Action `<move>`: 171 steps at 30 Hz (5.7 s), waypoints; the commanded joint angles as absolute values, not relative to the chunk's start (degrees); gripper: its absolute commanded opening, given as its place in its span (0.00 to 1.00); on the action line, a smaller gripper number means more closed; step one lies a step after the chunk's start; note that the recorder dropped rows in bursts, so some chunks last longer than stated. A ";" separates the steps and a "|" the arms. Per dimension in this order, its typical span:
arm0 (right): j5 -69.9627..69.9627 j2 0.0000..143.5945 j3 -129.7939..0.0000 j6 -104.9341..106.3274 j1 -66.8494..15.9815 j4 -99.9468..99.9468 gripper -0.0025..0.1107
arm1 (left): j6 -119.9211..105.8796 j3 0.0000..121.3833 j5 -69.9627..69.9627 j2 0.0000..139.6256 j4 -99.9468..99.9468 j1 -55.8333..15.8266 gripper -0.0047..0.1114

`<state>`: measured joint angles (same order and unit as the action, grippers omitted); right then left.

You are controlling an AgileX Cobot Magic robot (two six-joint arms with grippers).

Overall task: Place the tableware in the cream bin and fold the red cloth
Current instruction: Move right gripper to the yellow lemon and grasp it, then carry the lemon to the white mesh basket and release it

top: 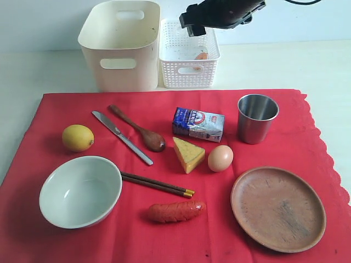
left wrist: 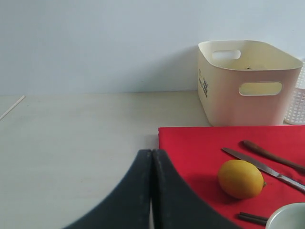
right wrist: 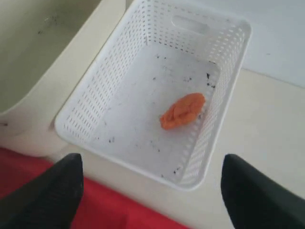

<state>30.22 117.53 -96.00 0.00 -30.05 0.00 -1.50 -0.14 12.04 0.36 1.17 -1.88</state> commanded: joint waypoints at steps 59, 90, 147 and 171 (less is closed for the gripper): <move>22.96 130.82 -97.90 33.48 -57.24 -24.56 0.72 | -1.29 0.00 11.97 0.00 1.25 -1.74 0.04; 27.47 138.81 -105.00 33.05 -57.33 -25.43 0.62 | -1.29 0.00 11.97 0.00 1.25 -1.74 0.04; 32.41 123.87 -105.00 33.01 -55.43 -20.26 0.02 | -1.29 0.00 11.97 0.00 1.25 -1.74 0.04; 42.66 119.91 -104.90 26.79 -32.11 -19.01 0.02 | -1.29 0.00 11.97 0.00 1.25 -1.74 0.04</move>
